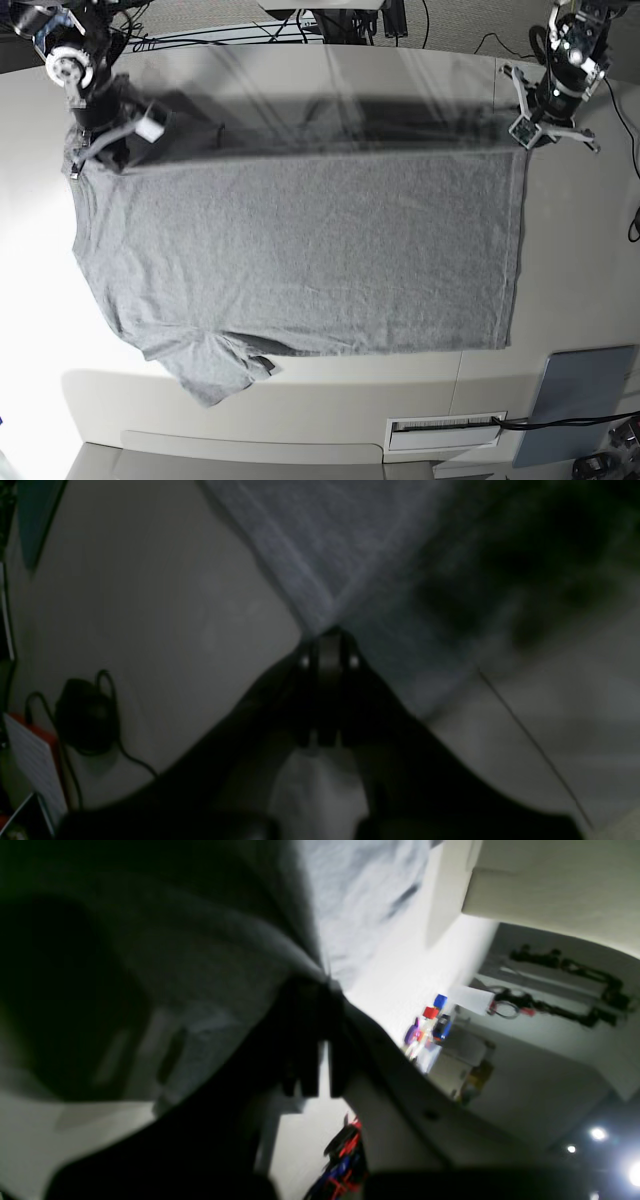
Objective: Fold the T-shirt properly
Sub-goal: 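Lift the shoulders with both grippers and drag the shirt toward the robot, then fold the shoulder edge over with both grippers and release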
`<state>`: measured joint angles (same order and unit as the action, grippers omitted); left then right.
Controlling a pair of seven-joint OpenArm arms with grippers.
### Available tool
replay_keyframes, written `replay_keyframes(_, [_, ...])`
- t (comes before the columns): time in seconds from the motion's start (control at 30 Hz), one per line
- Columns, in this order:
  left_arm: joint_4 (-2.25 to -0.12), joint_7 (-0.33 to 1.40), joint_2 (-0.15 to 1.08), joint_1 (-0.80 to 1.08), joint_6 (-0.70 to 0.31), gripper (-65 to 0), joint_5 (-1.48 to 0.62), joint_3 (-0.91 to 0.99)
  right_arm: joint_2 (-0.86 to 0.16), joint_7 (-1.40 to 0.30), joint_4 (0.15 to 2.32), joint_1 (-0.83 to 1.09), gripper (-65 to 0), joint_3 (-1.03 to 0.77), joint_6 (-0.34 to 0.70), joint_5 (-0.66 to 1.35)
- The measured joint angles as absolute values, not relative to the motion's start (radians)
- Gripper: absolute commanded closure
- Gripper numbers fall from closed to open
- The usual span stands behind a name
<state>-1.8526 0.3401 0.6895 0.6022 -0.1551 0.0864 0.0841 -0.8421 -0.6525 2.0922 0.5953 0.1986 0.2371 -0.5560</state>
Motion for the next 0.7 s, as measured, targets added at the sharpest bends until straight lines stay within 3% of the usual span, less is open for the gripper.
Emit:
replay_keyframes(0.23, [-1.785, 0.335, 0.622, 0.484, -0.265, 0.0, 0.09, 0.077, -0.842, -0.629, 2.014, 0.446, 0.0, 0.214, 0.242, -0.471])
replay_keyframes(0.7, [-1.666, 0.324, 0.596, 0.317, -0.266, 0.0, 0.065, 0.077, -0.816, -0.622, 1.828, 0.187, 0.0, 0.466, 0.239, -0.471])
